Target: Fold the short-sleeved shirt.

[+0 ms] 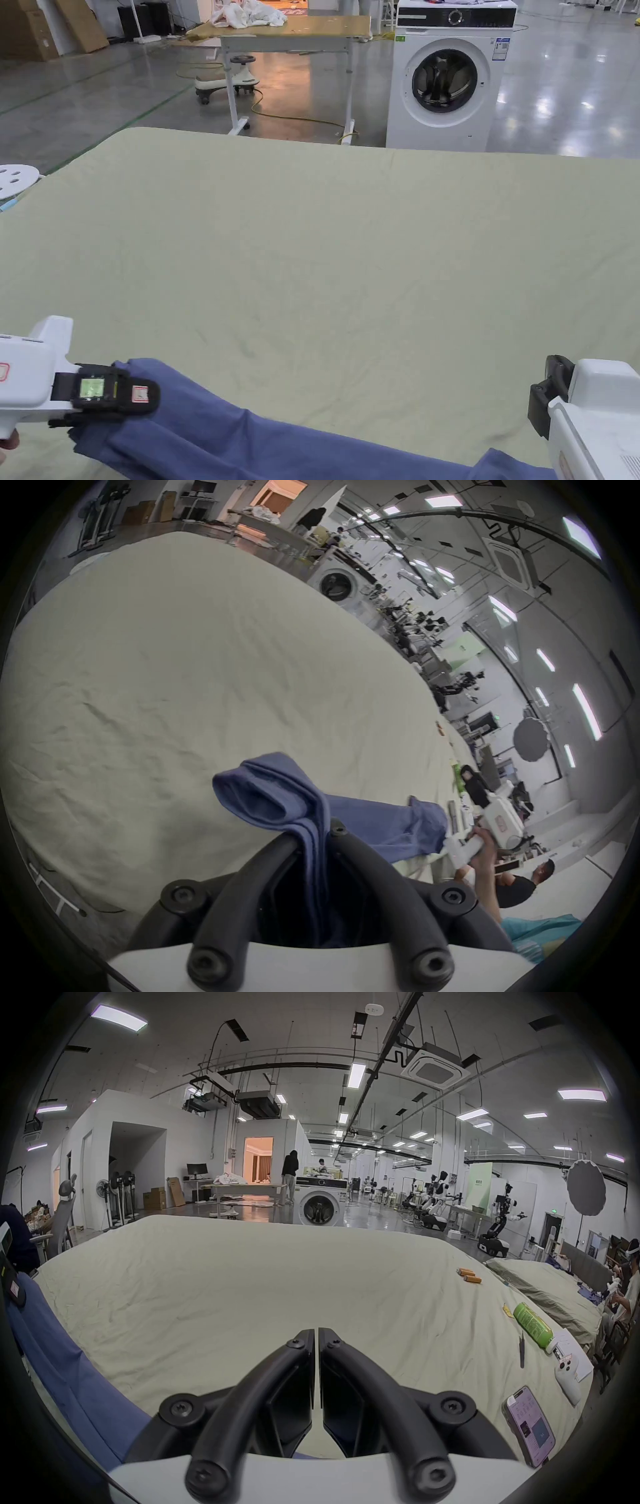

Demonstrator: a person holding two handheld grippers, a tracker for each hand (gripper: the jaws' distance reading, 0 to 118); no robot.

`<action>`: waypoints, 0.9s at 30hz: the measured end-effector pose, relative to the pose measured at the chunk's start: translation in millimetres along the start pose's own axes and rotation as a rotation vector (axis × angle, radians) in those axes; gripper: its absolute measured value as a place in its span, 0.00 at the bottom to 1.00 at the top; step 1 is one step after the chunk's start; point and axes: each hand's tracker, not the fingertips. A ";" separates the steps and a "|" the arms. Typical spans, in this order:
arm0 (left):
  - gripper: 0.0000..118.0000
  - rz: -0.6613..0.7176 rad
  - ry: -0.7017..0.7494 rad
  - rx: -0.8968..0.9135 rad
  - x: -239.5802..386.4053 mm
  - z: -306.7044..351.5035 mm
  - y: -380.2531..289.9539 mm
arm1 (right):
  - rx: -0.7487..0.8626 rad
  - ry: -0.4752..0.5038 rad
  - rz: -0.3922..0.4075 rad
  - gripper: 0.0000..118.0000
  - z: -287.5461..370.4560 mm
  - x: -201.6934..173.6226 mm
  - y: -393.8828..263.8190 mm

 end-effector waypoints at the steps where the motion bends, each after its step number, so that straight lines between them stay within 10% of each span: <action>1: 0.02 0.007 -0.027 -0.005 7.1 -3.9 -1.6 | -0.001 0.002 0.002 0.01 -0.1 -0.2 0.0; 12: 0.02 -0.152 -0.124 -0.168 103.1 -105.7 -28.8 | -0.030 -0.010 -0.011 0.01 2.6 10.5 -10.7; 27: 0.02 -0.193 0.097 -0.294 124.3 -242.6 -77.7 | -0.069 -0.060 -0.028 0.01 10.2 32.6 -24.3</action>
